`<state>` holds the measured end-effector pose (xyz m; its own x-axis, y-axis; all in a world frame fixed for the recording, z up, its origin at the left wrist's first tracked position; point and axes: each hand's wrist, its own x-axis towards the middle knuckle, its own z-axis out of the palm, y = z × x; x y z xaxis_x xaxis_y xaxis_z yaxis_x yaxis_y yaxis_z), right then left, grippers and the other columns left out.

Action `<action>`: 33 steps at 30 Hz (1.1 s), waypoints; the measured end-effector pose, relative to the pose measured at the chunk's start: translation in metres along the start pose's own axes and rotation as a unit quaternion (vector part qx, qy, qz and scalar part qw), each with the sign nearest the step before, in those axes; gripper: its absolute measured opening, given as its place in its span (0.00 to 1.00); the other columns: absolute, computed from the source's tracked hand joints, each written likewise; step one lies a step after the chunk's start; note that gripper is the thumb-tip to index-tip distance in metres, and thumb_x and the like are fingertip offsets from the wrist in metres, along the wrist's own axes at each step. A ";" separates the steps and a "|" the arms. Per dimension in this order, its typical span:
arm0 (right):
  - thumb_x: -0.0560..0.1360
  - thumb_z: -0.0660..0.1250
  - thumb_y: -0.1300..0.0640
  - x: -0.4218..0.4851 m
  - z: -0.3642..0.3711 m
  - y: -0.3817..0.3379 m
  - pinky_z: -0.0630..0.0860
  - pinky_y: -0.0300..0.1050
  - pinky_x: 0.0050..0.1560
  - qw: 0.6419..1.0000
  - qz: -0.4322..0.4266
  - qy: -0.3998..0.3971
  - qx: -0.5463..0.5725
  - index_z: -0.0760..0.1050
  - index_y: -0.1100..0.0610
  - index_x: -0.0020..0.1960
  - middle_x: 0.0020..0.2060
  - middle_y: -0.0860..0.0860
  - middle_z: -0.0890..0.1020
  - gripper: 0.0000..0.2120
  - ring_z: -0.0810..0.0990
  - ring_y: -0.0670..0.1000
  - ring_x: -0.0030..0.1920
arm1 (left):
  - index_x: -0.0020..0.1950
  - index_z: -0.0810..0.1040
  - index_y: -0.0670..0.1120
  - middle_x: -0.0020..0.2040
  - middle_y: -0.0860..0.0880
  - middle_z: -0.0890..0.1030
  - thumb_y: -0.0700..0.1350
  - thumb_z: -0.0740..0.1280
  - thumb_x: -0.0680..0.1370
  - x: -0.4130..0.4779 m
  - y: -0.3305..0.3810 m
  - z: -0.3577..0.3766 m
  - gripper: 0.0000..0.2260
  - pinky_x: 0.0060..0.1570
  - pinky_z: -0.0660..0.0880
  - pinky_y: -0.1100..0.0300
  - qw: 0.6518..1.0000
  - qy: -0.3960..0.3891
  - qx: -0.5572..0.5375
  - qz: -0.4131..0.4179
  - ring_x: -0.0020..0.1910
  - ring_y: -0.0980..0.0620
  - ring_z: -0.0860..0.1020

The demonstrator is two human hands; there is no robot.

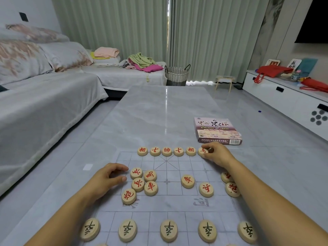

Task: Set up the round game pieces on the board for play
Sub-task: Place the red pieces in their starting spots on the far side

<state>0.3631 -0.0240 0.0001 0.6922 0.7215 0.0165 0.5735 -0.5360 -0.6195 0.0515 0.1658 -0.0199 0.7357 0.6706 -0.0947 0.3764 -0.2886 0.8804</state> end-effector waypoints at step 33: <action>0.75 0.65 0.58 -0.036 -0.036 0.043 0.68 0.39 0.38 0.984 0.139 -0.059 0.094 0.74 0.55 0.42 0.42 0.51 0.79 0.04 0.73 0.47 0.40 | 0.52 0.77 0.50 0.56 0.50 0.76 0.38 0.69 0.73 -0.003 0.006 0.006 0.10 0.58 0.68 0.60 1.000 0.014 0.017 -0.011 0.56 0.53 0.74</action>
<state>0.3787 -0.0886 0.0012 0.7488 0.6106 -0.2578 0.2703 -0.6365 -0.7224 0.0545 0.1581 -0.0171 0.7112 0.6957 -0.1007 0.4113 -0.2956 0.8622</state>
